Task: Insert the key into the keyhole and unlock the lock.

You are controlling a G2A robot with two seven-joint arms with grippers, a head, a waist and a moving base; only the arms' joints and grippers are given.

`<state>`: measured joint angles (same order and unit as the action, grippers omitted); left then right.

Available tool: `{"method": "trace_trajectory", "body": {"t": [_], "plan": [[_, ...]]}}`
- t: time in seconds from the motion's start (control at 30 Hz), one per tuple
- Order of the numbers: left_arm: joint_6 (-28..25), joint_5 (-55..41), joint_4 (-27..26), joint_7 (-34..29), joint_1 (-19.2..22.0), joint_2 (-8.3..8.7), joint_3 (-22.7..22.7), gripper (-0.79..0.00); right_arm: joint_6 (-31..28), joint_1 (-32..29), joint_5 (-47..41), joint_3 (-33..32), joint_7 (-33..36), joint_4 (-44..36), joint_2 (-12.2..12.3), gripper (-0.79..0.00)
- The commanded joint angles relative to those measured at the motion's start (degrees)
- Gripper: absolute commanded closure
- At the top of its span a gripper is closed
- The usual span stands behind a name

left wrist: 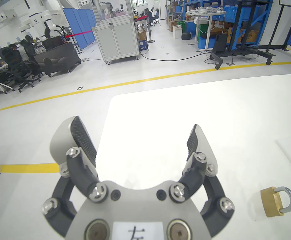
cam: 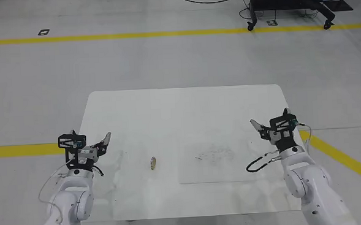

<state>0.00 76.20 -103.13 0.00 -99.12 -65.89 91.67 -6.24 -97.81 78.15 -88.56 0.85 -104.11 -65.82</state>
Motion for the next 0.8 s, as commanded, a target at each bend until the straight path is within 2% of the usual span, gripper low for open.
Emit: {"method": "trace_trajectory", "body": {"t": [0.0,0.07,0.17,0.23,0.57,0.63,0.77], "plan": [[0.0,0.0,0.0,0.0,0.0,0.0,0.0,-0.785,-4.0,1.6,2.1,3.0,1.1,0.4,0.0,-0.785],[0.0,0.0,0.0,0.0,0.0,0.0,0.0,-0.785,-7.9,3.9,3.0,7.0,2.1,1.2,-0.2,-0.785],[0.0,0.0,0.0,0.0,0.0,0.0,0.0,-0.785,-18.9,7.4,-1.6,11.4,3.2,3.8,-0.4,-0.785],[0.0,0.0,0.0,0.0,0.0,0.0,0.0,-0.785,-20.6,9.1,-2.0,11.7,5.0,4.9,-0.4,-0.785],[0.0,0.0,0.0,0.0,0.0,0.0,0.0,-0.785,-21.3,9.1,-2.7,12.0,4.7,4.9,-0.4,-0.785],[0.0,0.0,0.0,0.0,0.0,0.0,0.0,-0.785,-27.2,9.4,-7.6,12.2,3.5,6.6,-0.3,-0.785],[0.0,0.0,0.0,0.0,0.0,0.0,0.0,-0.785,-36.4,12.4,-8.6,13.6,8.2,9.4,0.1,-0.785]]}}
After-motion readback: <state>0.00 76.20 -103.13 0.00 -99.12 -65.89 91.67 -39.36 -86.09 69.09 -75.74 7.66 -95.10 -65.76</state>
